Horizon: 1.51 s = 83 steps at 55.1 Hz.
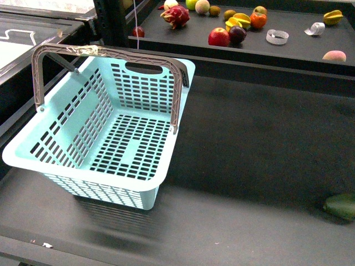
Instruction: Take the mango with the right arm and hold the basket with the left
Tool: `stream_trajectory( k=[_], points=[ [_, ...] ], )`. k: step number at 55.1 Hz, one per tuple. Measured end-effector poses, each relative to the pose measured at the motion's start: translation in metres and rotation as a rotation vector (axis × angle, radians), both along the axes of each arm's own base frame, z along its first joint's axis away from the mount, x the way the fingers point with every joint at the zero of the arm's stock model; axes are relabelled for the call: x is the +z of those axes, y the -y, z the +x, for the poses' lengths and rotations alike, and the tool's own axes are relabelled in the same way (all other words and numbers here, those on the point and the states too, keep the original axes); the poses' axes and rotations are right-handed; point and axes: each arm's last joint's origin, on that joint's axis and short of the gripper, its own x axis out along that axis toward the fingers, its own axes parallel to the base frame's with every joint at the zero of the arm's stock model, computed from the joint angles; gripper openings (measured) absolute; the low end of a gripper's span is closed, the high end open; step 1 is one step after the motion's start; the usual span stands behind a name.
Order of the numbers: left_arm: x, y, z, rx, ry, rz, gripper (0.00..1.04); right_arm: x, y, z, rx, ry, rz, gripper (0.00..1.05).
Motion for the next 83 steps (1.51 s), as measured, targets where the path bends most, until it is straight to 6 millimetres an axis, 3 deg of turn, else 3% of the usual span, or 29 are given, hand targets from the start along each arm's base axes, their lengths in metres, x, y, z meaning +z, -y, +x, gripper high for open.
stream_trajectory(
  k=[25,47,54,59,65,71,83],
  points=[
    [0.000,0.000,0.000,0.000,0.000,0.001,0.98,0.000,0.000,0.000,0.000,0.000,0.000,0.96],
    [0.000,0.000,0.000,0.000,0.000,0.001,0.97,0.000,0.000,0.000,0.000,0.000,0.000,0.96],
    [-0.006,0.003,0.009,0.396,-0.289,-0.181,0.97,0.000,0.000,0.000,-0.001,0.000,0.000,0.96],
    [-0.005,0.003,0.025,0.529,-0.279,-0.358,0.97,0.000,0.000,0.000,0.000,0.000,0.000,0.96],
    [0.003,0.007,0.053,0.504,-0.257,-0.536,0.97,0.000,0.000,0.000,0.001,0.000,0.000,0.96],
    [0.000,0.014,0.091,0.484,-0.294,-0.647,0.97,0.000,0.000,0.000,0.001,0.000,0.000,0.96],
    [-0.014,0.032,0.148,0.434,-0.382,-0.779,0.97,0.000,0.000,0.000,0.001,0.000,0.000,0.96]
  ],
)
